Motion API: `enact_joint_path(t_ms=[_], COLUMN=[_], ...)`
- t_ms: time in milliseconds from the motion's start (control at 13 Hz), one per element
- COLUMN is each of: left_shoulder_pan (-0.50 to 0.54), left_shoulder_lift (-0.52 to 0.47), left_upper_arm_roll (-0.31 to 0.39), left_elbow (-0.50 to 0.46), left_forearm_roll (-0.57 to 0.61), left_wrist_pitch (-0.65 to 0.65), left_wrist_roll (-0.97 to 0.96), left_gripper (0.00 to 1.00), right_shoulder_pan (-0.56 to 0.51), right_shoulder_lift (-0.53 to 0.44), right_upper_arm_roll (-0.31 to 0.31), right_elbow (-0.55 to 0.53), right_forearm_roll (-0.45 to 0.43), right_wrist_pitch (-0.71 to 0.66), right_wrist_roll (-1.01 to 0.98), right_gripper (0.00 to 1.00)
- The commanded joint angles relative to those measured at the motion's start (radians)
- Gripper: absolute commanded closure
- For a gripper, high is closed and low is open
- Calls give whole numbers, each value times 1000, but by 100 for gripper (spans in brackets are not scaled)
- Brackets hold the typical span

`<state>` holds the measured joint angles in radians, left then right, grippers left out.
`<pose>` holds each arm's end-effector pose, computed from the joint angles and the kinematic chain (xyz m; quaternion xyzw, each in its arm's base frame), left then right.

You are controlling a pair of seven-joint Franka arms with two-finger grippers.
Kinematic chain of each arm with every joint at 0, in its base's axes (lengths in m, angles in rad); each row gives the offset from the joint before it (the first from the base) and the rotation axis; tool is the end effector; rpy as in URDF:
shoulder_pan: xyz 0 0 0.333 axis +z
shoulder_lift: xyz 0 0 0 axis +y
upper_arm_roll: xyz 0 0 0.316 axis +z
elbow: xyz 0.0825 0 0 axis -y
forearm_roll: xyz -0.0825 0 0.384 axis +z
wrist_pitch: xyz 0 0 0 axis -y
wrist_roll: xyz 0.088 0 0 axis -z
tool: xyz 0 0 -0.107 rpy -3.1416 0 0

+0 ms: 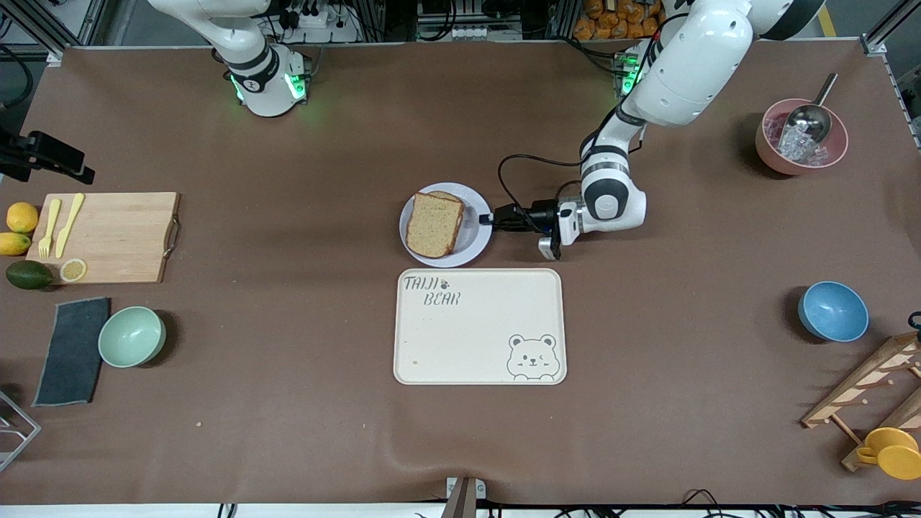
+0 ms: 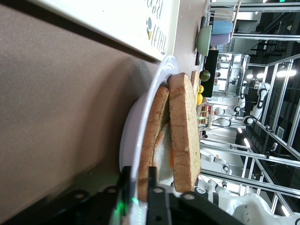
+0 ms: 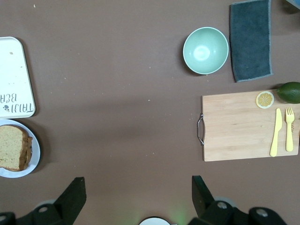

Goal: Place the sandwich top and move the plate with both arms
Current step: 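Close the left gripper on the white plate rim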

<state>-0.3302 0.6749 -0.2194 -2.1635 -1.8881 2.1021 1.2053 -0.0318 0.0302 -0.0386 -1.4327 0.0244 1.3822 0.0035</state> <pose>0.4095 -0.3167 0.0812 0.8008 0.0180 -0.0479 0.5967 0.5429 -0.0349 0.6560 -0.9985 0.0351 0.0399 0.0128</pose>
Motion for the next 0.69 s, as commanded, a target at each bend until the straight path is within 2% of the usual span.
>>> enact_joint_path(t_ms=[0,154,617], left_shoulder_pan=[-9,-7,32], left_shoulder_lift=[31,29,-43], left_upper_arm_roll=[-2,-2,-24], left_elbow=[31,30,-2], left_forearm_roll=[-36,-36,-37], left_wrist_pitch=[13,13,3], left_wrist_roll=[54,62,82], left_gripper=[94,100,100], right_shoulder_pan=[-26,-26,-22], right_shoulder_lift=[-32,-26,-15], right_upper_arm_roll=[29,34,32], right_elbow=[-29,-26,-25], right_forearm_roll=[-9,5,22], right_wrist_pitch=[-3,-9,28], right_wrist_roll=[19,10,13], right_gripper=[0,0,0])
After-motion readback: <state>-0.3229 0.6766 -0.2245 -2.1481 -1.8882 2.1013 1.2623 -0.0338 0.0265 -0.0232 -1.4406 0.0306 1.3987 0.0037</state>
